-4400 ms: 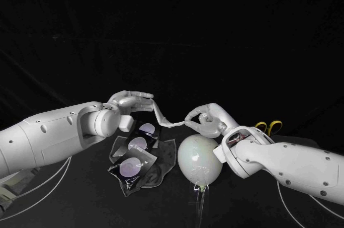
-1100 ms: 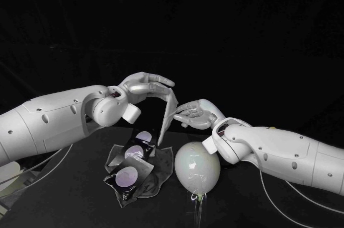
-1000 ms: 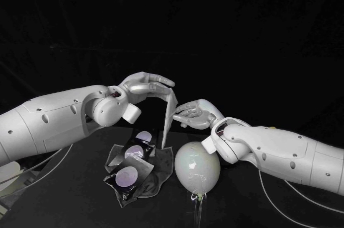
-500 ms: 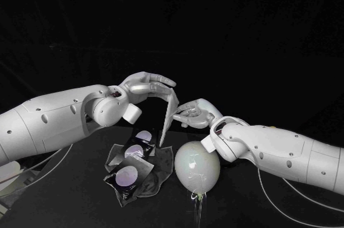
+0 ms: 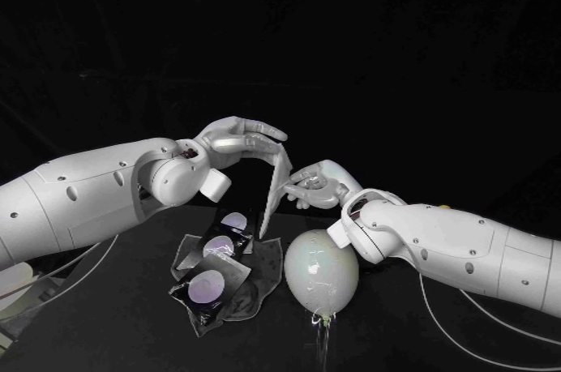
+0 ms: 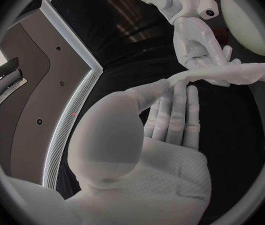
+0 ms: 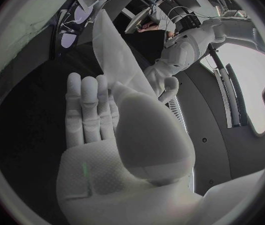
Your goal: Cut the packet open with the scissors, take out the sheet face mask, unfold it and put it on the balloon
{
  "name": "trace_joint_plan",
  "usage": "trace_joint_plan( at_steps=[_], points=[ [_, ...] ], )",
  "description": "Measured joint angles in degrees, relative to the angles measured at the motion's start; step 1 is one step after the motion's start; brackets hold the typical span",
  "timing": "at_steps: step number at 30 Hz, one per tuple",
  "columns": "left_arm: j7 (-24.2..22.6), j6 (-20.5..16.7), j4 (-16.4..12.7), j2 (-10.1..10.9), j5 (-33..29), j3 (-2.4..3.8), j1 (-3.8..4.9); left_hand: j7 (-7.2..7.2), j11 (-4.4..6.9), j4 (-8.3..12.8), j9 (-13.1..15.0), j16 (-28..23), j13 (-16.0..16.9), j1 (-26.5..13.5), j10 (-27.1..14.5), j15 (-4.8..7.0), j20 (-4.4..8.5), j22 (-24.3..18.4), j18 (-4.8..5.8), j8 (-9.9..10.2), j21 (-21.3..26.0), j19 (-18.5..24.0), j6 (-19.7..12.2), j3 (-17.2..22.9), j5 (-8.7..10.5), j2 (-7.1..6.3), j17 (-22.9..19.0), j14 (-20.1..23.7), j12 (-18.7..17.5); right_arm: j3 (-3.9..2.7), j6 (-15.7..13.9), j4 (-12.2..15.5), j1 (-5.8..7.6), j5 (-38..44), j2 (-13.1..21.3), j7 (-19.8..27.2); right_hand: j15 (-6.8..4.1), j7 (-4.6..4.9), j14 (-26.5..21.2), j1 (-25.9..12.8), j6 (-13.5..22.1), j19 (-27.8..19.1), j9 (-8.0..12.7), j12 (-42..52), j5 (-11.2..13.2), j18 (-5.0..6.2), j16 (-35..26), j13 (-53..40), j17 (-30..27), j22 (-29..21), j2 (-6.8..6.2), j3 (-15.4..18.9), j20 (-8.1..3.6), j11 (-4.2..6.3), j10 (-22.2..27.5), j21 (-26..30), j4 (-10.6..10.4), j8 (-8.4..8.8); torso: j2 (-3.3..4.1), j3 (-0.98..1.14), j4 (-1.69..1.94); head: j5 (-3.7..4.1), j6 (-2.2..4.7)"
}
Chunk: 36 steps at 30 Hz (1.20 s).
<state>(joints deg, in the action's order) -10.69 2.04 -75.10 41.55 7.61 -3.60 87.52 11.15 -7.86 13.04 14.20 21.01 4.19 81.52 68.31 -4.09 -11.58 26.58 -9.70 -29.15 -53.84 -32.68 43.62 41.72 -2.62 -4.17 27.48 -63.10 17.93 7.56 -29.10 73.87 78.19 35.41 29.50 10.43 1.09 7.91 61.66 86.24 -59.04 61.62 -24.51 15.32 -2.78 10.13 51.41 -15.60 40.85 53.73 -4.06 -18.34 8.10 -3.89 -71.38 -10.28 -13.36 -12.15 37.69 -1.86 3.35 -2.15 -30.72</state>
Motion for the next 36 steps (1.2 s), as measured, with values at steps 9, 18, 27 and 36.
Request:
trace_joint_plan(
  at_steps=[9, 18, 27, 36],
  points=[
    [0.0, 0.0, 0.0, 0.1, 0.0, 0.00, 0.00, 0.00, 0.00, 0.0, -0.1, 0.2, 0.0, 0.1, 0.0, 0.10, 0.00, 0.1, 0.02, 0.0, -0.2, 0.0, 0.0, 0.0, 0.00, 0.00, 0.0, -0.1, 0.0, 0.00, -1.9, 0.2, -0.02, 1.5, 0.3, -0.3, -2.06, -2.02, 5.6, 0.8, -2.0, 2.9, -1.3, 2.6, 0.2, -0.40, 6.7, -2.2, 4.8, 4.5, 0.77, -2.3, -2.48, 2.07, -4.3, -4.9, 2.9, -3.99, -0.02, 0.00, 0.00, 0.01, -0.02],
    [0.0, 0.0, 0.1, 0.4, 0.0, 0.00, 0.00, -0.01, 0.00, 0.0, -0.1, 0.2, 0.0, 0.1, 0.0, 0.14, 0.00, 0.1, 0.04, 0.0, -0.2, 0.0, 0.0, 0.0, 0.19, 0.00, 0.2, -0.2, -0.1, 0.00, -2.8, 0.2, -0.03, 3.0, 0.4, -1.2, -2.36, -2.33, 5.9, 0.7, -1.1, 2.5, -1.3, 2.7, 0.4, -0.51, 6.5, -3.0, 4.1, 7.2, 0.74, -3.4, -2.90, 2.16, -4.4, -6.7, 3.5, -6.06, -0.02, 0.00, -0.01, 0.07, 0.02],
    [0.0, -0.1, 0.4, 0.8, 0.0, -0.02, 0.00, 0.19, -0.21, 0.0, -0.2, 0.2, 0.0, 0.4, 0.2, 0.08, 0.22, 0.2, 0.07, 0.0, -0.5, -0.2, 0.2, 0.0, 0.00, -0.16, 0.3, -0.3, -0.5, -0.01, -2.7, -0.1, -0.04, 3.7, 0.7, -1.9, -2.02, -1.67, 4.6, 0.4, 0.4, 1.7, -2.7, 1.5, 0.1, -0.87, 5.7, -3.1, 3.0, 8.7, 0.44, -4.5, -2.56, 1.75, -3.7, -7.6, 4.4, -6.51, -0.02, 0.00, -0.01, 0.10, -0.04],
    [0.0, -0.2, 0.9, 1.0, 0.0, -0.02, -0.01, 0.19, -0.21, 0.0, -0.2, 0.2, 0.0, 0.4, 0.2, 0.08, 0.22, 0.3, -0.27, 0.0, -0.7, -0.2, 0.2, 0.0, 0.00, -0.16, 0.4, -0.3, -0.6, -0.01, -2.0, -0.4, -0.05, 4.1, 0.8, -2.6, -1.71, -1.30, 4.1, 0.2, 1.2, 0.9, -4.0, 1.0, 0.1, -0.94, 5.2, -3.1, 2.4, 9.8, 0.21, -5.3, -2.55, 1.27, -3.1, -8.3, 5.2, -7.05, -0.02, 0.00, -0.01, 0.10, -0.12]
  ],
)
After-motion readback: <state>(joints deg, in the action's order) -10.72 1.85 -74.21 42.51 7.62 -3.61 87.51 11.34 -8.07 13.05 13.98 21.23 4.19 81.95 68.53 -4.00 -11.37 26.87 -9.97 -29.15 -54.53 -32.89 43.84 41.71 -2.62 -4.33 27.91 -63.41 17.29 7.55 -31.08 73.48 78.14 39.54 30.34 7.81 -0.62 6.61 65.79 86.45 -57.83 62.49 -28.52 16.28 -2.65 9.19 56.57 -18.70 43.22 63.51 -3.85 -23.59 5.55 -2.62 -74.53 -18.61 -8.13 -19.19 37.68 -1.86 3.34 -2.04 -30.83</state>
